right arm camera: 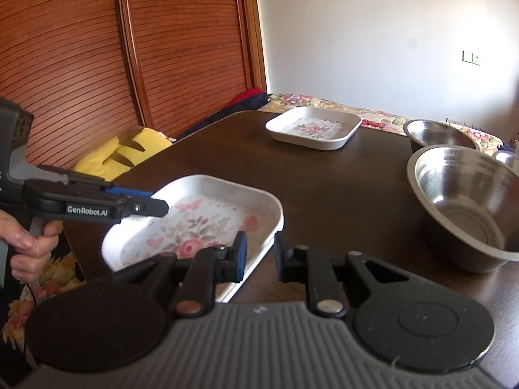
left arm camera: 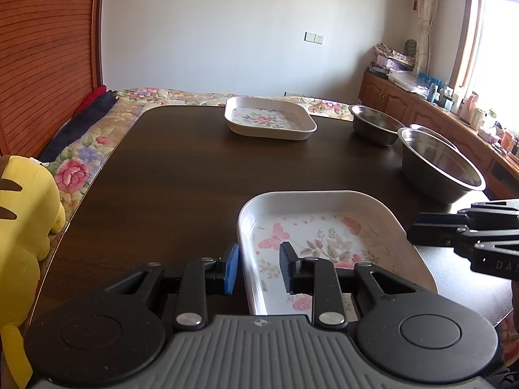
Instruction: Organize plates and bowls
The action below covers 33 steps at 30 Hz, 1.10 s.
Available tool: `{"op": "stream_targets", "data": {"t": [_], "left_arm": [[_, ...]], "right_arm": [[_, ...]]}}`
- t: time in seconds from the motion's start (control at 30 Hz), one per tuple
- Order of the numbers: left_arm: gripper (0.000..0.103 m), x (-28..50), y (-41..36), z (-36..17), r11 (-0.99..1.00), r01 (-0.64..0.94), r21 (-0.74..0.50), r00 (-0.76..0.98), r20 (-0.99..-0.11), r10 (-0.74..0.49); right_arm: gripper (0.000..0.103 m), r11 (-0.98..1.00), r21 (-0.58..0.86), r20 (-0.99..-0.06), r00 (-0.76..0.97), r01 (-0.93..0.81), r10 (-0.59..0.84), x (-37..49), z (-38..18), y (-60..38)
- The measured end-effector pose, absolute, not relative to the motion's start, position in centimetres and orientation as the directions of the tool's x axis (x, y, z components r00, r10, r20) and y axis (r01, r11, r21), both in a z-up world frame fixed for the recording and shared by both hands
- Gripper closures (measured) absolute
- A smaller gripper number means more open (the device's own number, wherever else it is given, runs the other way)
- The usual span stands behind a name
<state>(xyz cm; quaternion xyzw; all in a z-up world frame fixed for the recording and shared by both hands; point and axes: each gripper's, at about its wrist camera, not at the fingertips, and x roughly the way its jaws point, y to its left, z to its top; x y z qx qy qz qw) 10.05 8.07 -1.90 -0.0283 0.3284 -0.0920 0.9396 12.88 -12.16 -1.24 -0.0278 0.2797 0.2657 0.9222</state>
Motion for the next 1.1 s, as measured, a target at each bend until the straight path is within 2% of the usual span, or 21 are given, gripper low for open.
{"op": "stream_targets", "data": {"t": [0.67,1.1], "left_arm": [[0.072,13.4,8.8,0.2,0.984,0.165,-0.072,0.801,-0.571,-0.176],[0.071,18.9,9.4,1.9,0.984,0.176,-0.037,0.820,-0.547,-0.167]], "right_arm": [[0.083,0.872,0.064,-0.482,0.750,-0.486,0.453,17.2,1.7,-12.4],[0.083,0.873,-0.009,-0.530,0.742,-0.488,0.410,23.0,3.2,-11.4]]}}
